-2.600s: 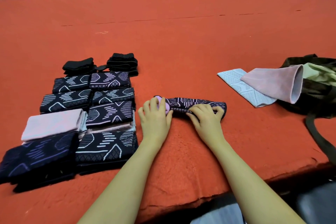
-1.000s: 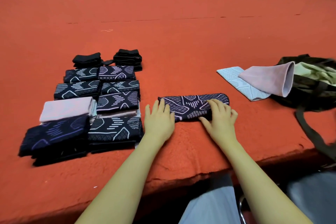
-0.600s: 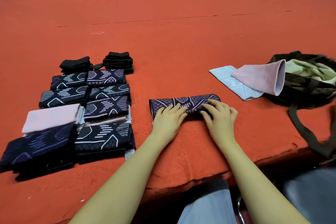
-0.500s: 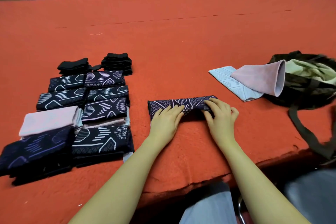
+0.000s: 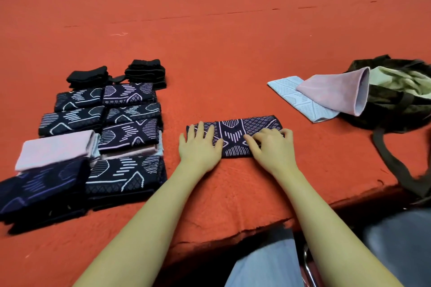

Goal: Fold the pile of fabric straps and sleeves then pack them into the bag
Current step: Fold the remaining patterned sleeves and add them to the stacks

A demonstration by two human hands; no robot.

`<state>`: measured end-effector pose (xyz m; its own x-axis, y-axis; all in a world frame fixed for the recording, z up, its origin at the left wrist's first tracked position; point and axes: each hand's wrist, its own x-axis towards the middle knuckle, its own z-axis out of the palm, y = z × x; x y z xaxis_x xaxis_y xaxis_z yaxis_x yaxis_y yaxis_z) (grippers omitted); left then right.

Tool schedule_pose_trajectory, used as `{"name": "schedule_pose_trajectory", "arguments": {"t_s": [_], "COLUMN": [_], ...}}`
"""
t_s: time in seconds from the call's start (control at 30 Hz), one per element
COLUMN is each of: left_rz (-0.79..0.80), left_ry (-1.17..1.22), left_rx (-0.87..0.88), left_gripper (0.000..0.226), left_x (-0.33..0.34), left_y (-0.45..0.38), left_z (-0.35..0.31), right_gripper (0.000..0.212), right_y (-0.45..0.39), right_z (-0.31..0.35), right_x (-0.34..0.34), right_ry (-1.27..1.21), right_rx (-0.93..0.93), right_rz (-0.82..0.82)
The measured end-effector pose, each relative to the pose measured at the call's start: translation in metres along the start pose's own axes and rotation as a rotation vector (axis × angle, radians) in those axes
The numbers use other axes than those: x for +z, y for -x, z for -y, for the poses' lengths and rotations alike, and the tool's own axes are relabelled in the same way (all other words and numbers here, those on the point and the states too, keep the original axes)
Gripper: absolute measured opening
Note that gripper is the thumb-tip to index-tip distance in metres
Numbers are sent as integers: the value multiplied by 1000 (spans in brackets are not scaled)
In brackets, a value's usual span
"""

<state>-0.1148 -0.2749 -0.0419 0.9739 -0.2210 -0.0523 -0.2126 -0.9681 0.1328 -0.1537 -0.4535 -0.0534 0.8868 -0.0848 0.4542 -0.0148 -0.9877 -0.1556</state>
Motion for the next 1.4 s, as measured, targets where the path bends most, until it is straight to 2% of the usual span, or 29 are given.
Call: {"name": "schedule_pose_trajectory", "arguments": {"t_s": [0.07, 0.17, 0.37, 0.47, 0.53, 0.67, 0.83, 0.87, 0.9, 1.03, 1.13, 1.23, 1.33, 1.4], "left_rz": [74, 81, -94, -128, -141, -148, -271, -306, -332, -489, -594, -501, -388, -349], "left_ry": [-8, -29, -151, -254, -278, -204, 373, 423, 408, 46, -124, -109, -83, -126], "left_rx": [-22, -30, 7, 42, 78, 85, 128, 135, 137, 160, 141, 96, 120, 158], "left_gripper": [63, 63, 39, 30, 31, 35, 17, 15, 15, 22, 19, 41, 38, 36], "left_x": [-1, -4, -24, -37, -44, -46, -43, -43, -44, -41, -36, -33, -30, -27], "left_y": [0, -3, -25, -35, -41, -44, -37, -36, -37, -46, -54, -52, -42, -38], "left_z": [1, 2, 13, 26, 34, 43, 48, 48, 47, 46, 44, 33, 22, 28], "right_gripper": [37, 29, 38, 45, 41, 28, 22, 22, 23, 24, 22, 21, 23, 22], "right_y": [-3, -13, -46, -52, -50, -47, -45, -46, -47, -55, -65, -73, -76, -73], "right_z": [7, 22, 46, 48, 47, 46, 48, 48, 49, 54, 57, 57, 57, 57], "right_x": [3, 9, 20, 31, 38, 40, 40, 40, 40, 44, 50, 57, 59, 55], "right_ry": [-29, -90, -218, -141, -95, -155, -223, -220, -210, -150, -90, -59, -94, -177], "right_rx": [14, 7, 16, -9, -37, -27, 59, 74, 86, 104, 124, 154, 155, 78], "right_rz": [-14, 34, 156, 281, 302, 156, 33, 24, 15, -33, -68, -57, -81, -140]}}
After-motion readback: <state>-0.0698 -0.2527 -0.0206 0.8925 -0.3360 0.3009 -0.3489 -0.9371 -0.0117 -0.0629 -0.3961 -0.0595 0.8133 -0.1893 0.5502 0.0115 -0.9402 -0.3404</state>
